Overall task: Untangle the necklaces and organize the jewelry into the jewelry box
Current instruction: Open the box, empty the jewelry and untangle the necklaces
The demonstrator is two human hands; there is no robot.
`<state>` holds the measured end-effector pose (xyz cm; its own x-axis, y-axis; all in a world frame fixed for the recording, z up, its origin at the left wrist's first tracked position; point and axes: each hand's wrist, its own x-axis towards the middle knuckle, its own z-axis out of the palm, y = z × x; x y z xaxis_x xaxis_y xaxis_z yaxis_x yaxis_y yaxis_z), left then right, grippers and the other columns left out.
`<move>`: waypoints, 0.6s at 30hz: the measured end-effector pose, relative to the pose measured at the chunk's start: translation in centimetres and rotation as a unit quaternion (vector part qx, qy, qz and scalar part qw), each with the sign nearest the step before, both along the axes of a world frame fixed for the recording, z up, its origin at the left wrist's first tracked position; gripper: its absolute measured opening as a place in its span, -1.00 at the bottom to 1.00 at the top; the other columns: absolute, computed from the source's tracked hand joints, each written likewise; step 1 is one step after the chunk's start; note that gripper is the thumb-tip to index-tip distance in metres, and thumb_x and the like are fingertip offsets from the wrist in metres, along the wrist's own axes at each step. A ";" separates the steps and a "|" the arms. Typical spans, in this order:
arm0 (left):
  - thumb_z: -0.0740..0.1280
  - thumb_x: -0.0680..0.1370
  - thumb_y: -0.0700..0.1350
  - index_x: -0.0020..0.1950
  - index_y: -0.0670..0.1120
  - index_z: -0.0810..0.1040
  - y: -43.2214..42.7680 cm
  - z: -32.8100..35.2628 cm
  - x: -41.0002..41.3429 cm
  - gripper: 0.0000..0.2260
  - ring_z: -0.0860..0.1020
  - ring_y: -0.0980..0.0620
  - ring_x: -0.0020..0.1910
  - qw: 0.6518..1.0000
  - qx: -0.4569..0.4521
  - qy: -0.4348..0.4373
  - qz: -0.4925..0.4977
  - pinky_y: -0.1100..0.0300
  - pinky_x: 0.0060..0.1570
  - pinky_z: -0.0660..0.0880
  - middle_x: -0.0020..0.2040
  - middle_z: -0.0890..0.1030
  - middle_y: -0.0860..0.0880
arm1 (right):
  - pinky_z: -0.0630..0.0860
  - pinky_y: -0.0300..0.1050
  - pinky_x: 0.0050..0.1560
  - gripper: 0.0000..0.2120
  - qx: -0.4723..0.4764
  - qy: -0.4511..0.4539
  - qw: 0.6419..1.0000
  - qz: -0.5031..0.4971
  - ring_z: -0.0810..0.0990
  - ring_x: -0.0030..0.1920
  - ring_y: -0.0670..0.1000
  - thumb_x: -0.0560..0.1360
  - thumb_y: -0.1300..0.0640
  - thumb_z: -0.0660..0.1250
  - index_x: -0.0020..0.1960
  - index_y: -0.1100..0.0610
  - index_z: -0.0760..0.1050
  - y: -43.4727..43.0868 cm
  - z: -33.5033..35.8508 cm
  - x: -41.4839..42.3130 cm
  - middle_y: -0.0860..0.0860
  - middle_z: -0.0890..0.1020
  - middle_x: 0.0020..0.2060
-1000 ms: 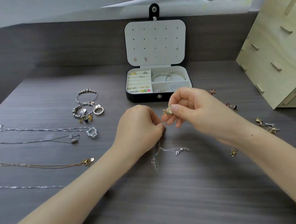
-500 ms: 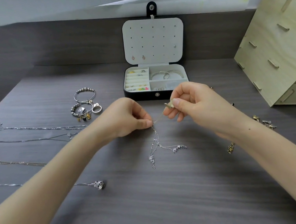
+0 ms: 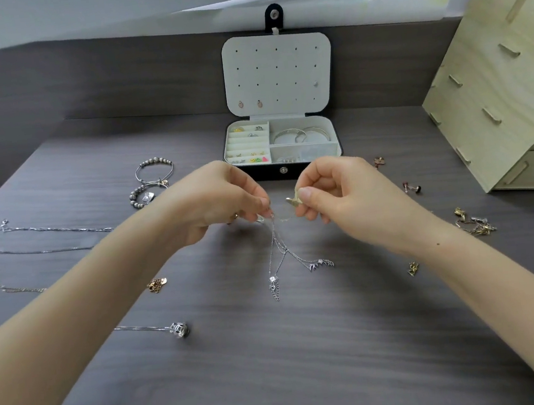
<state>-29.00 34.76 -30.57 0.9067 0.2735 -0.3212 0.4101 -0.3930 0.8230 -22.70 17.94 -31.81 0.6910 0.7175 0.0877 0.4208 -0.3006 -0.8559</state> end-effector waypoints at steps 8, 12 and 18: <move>0.37 0.48 -0.29 -0.26 -0.08 0.57 -0.2 -0.1 -0.4 -0.84 0.44 0.13 -0.40 0.999 0.023 0.000 -0.027 0.31 -0.36 0.34 -0.34 0.62 -0.03 | 0.50 -0.25 -0.20 -0.82 -0.049 -0.064 0.997 -0.014 0.55 -0.33 -0.15 0.51 0.21 0.29 -0.24 0.00 0.46 0.7 -1.2 -0.9 -0.07 0.63 -0.34; 0.40 0.43 -0.31 -0.28 -0.09 0.60 -0.4 0.2 -0.4 -0.85 0.41 0.09 -0.39 0.999 0.020 0.000 -0.028 0.29 -0.35 0.34 -0.36 0.59 -0.04 | 0.50 -0.27 -0.21 -0.82 -0.052 -0.032 0.998 -0.012 0.53 -0.37 -0.20 0.52 0.20 0.28 -0.24 0.01 0.47 0.8 -1.2 -1.3 -0.07 0.63 -0.34; 0.41 0.43 -0.28 -0.27 -0.07 0.62 -0.5 0.5 -0.6 -0.87 0.42 0.06 -0.35 0.999 0.027 -0.008 -0.039 0.24 -0.29 0.34 -0.36 0.58 -0.03 | 0.48 -0.22 -0.25 -0.81 -0.040 0.015 0.999 -0.023 0.51 -0.41 -0.17 0.52 0.19 0.28 -0.25 0.04 0.50 0.9 -1.2 -1.7 -0.08 0.60 -0.42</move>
<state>-29.60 34.29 -30.12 0.9307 0.2179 -0.2938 0.3639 -0.4682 0.8052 -24.35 18.88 -33.00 0.7245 0.6892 0.0099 0.3798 -0.3872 -0.8401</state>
